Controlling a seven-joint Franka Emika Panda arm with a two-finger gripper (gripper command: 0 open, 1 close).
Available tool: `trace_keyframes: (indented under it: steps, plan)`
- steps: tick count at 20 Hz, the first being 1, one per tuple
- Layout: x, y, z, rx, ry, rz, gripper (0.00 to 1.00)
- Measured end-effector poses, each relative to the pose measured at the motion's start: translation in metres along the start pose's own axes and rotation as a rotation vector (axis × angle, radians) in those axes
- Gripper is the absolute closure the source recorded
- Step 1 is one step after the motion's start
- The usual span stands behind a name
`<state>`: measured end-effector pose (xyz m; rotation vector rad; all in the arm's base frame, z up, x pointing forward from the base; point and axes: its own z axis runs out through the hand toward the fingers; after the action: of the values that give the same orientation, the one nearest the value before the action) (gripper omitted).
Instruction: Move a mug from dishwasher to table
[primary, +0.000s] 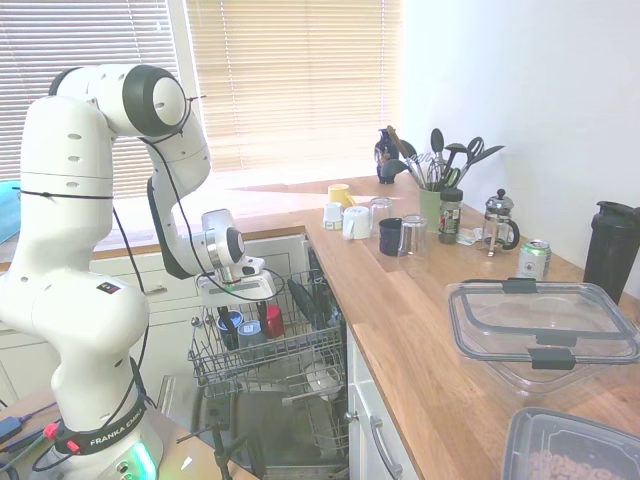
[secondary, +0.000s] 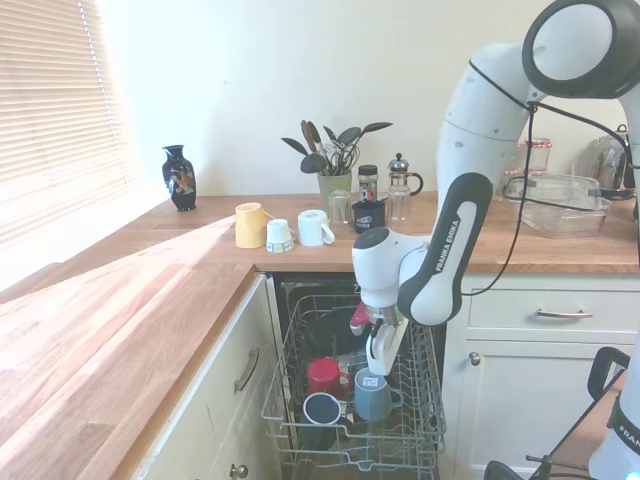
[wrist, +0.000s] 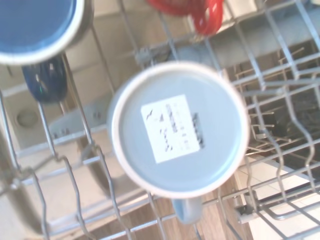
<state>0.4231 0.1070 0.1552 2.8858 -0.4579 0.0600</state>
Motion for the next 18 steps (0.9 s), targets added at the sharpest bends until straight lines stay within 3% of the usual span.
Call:
trace_keyframes:
  steps: [10, 18]
  plan:
    - [0.008, -0.015, 0.024, 0.010, -0.001, -0.047, 0.00]
    - [0.010, -0.025, 0.047, 0.050, 0.008, -0.084, 0.00]
